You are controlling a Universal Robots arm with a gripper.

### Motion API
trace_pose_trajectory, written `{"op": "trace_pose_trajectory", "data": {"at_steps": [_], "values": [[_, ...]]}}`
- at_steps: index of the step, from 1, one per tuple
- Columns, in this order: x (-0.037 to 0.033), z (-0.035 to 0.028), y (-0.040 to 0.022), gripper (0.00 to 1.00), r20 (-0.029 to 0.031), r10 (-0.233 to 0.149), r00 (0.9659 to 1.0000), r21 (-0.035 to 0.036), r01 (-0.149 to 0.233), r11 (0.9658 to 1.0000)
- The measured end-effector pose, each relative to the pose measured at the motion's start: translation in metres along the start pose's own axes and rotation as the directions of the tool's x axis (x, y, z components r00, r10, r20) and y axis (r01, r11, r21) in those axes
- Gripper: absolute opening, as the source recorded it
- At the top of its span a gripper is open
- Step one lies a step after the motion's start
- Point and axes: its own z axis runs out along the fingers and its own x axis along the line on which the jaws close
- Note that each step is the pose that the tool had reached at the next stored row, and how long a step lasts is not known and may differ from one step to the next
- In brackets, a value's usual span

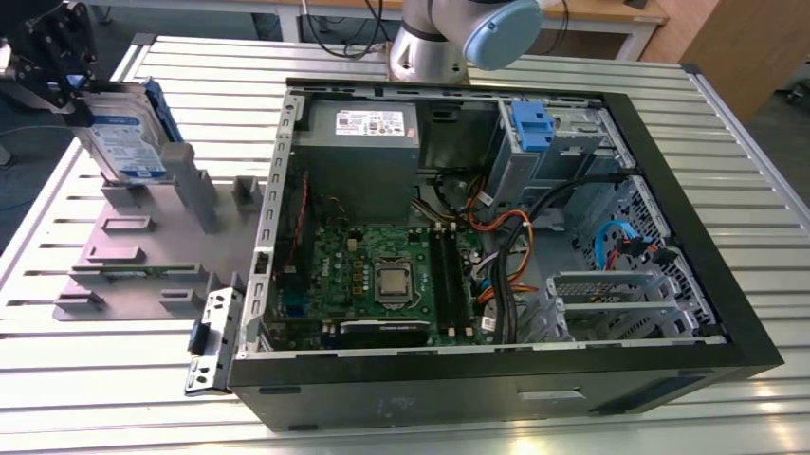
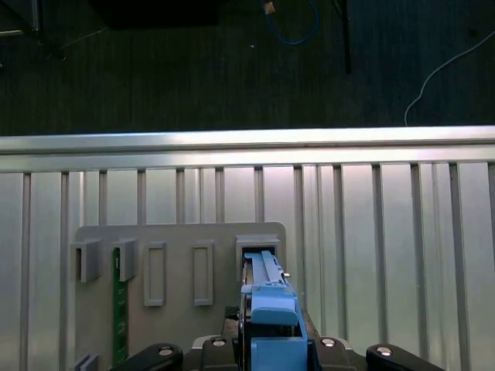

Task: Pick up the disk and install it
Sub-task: 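Pick up the disk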

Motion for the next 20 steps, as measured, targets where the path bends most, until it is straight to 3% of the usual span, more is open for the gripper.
{"op": "trace_pose_trajectory", "data": {"at_steps": [20], "values": [[0.0,-0.0076,0.0003,0.37,0.0,0.0,1.0,0.0001,0.0,1.0]]}}
